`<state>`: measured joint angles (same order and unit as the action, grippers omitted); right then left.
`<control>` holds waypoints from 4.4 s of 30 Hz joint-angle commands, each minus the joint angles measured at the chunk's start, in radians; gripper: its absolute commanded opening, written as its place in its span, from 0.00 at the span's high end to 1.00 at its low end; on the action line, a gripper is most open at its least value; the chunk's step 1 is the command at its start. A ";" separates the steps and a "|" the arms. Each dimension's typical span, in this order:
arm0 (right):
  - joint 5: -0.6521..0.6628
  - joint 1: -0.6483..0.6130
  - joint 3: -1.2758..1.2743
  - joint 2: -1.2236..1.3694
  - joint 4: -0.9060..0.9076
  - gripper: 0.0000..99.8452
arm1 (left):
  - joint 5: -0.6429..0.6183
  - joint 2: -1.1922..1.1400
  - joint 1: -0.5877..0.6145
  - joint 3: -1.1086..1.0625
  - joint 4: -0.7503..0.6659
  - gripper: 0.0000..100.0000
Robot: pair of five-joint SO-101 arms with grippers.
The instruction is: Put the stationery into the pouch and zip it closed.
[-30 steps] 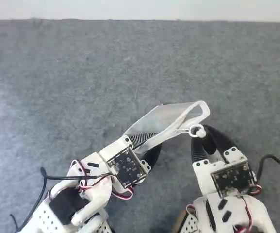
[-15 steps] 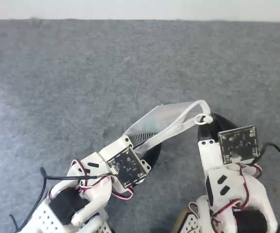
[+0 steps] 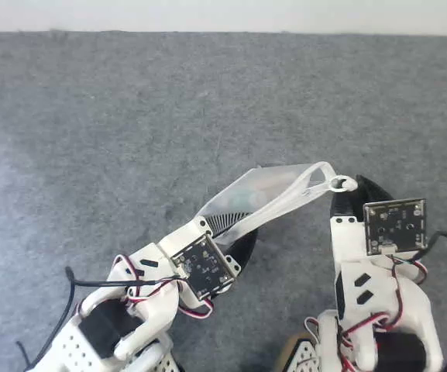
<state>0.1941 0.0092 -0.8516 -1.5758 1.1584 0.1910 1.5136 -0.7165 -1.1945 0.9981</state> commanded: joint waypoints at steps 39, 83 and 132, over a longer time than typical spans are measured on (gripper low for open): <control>-0.017 0.110 -0.057 0.061 -0.048 0.76 | 0.003 0.000 0.153 0.027 0.031 0.99; -0.018 -0.074 -0.221 0.028 -0.104 0.75 | 0.158 0.000 0.654 0.042 -0.160 0.99; -0.008 -0.065 -0.272 0.027 -0.056 0.94 | -0.393 0.000 0.715 0.271 0.097 0.99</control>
<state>0.1803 -0.0598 -1.1308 -1.5313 1.1001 -0.2079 1.5136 -0.0629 -0.9429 1.0917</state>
